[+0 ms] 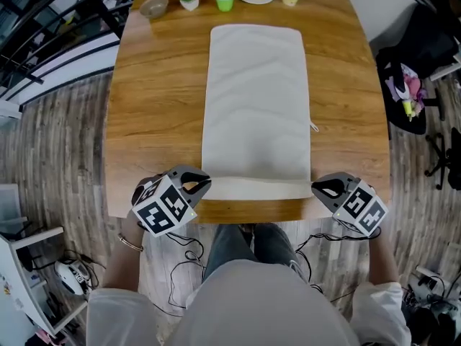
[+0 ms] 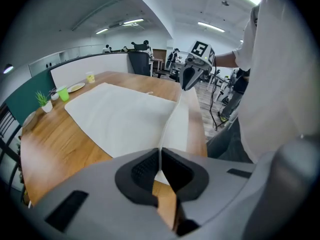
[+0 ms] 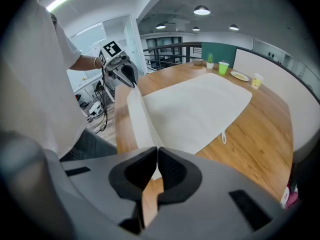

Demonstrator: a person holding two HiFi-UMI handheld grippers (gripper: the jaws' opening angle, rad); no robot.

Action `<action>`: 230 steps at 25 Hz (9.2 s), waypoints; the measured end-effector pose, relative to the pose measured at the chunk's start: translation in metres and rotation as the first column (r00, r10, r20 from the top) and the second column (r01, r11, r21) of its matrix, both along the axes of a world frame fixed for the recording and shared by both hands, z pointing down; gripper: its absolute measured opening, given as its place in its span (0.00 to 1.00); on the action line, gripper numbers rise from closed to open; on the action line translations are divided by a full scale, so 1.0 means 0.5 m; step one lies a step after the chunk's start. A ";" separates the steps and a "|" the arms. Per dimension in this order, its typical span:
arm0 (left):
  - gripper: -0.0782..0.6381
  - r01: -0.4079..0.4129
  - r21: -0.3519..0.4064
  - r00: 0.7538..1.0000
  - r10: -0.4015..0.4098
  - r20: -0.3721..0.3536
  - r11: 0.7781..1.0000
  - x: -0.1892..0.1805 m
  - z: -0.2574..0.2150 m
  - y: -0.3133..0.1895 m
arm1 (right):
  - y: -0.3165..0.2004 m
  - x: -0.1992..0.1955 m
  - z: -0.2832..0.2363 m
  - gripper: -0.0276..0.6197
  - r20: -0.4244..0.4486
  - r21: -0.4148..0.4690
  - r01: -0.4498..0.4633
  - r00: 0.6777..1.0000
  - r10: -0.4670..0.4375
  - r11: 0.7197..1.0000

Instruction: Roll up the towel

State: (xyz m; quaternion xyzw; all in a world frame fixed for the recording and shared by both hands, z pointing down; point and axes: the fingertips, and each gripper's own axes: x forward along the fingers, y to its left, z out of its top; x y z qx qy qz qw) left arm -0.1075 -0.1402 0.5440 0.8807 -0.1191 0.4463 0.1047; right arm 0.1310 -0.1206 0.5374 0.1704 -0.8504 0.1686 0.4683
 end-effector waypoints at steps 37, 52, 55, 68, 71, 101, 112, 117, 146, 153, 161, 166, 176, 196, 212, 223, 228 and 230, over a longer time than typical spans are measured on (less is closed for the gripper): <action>0.44 0.062 -0.023 0.996 -0.063 -0.065 0.998 0.002 -0.002 -0.060 | -0.053 -0.009 0.044 0.26 0.026 0.058 -0.066 0.998 0.064 0.996; 0.38 -0.198 -0.014 0.962 0.197 0.189 0.980 0.033 0.124 0.113 | 0.087 -0.025 0.135 0.24 -0.198 0.048 0.288 0.941 -0.273 0.956; 0.37 -0.173 -0.023 0.964 0.174 0.203 0.985 0.023 0.139 0.104 | 0.083 -0.021 0.154 0.24 -0.218 0.040 0.302 0.933 -0.287 0.952; 0.18 -0.124 0.033 0.964 0.112 0.241 0.992 0.016 0.154 0.073 | 0.061 -0.013 0.166 0.08 -0.252 0.098 0.312 0.926 -0.279 0.945; 0.14 -0.120 0.028 0.964 0.110 0.242 0.992 0.015 0.153 0.079 | 0.065 -0.012 0.165 0.06 -0.245 0.084 0.298 0.931 -0.270 0.951; 0.13 0.055 0.075 0.986 -0.065 0.151 0.996 0.016 -0.015 -0.050 | -0.056 0.008 -0.020 0.06 -0.080 0.172 0.084 0.994 -0.071 0.982; 0.14 0.117 0.053 0.973 -0.125 0.194 0.992 0.021 0.070 -0.213 | -0.212 0.004 0.076 0.06 -0.103 0.106 0.001 0.995 0.010 0.994; 0.14 0.170 0.020 0.967 -0.170 0.191 0.985 0.015 0.096 -0.224 | -0.231 0.002 0.099 0.07 -0.094 0.103 -0.023 0.995 0.033 0.994; 0.38 -0.161 0.020 0.946 0.148 0.289 0.987 0.054 0.113 0.001 | -0.008 -0.053 0.117 0.28 -0.193 0.087 0.269 0.949 -0.249 0.959; 0.36 -0.167 0.003 0.934 0.157 0.321 0.986 0.042 0.146 -0.011 | -0.009 -0.043 0.155 0.24 -0.225 0.073 0.272 0.942 -0.249 0.960; 0.31 -0.191 0.034 0.937 0.172 0.302 0.981 0.044 0.155 -0.017 | -0.031 -0.039 0.161 0.12 -0.237 0.118 0.259 0.945 -0.226 0.959; 0.21 -0.178 0.081 0.939 0.145 0.310 0.981 0.045 0.152 -0.022 | -0.033 -0.038 0.161 0.09 -0.257 0.136 0.269 0.939 -0.229 0.953; 0.16 -0.115 0.021 0.958 0.105 0.265 0.993 0.039 0.142 0.030 | 0.023 -0.037 0.157 0.06 -0.217 0.049 0.242 0.949 -0.227 0.969; 0.16 -0.065 0.074 0.980 0.050 0.195 0.995 0.039 -0.038 0.010 | 0.010 -0.024 -0.043 0.06 -0.125 0.091 0.203 0.974 -0.191 0.975; 0.17 0.084 0.186 0.967 -0.125 0.223 0.979 0.036 0.077 -0.243 | -0.267 -0.026 0.079 0.06 -0.167 0.184 0.002 0.985 0.029 0.983; 0.30 0.211 0.189 0.961 -0.238 0.138 0.959 0.019 0.087 -0.275 | -0.301 -0.007 0.089 0.18 -0.127 0.255 -0.113 0.981 0.149 0.960; 0.36 0.262 0.287 0.954 -0.292 0.066 0.921 -0.017 0.014 -0.273 | -0.286 0.017 0.043 0.28 -0.079 0.284 -0.135 0.983 0.163 0.949; 0.36 0.238 0.308 0.962 -0.267 0.055 0.921 -0.015 -0.014 -0.248 | -0.265 0.019 0.022 0.28 -0.058 0.288 -0.125 0.987 0.148 0.949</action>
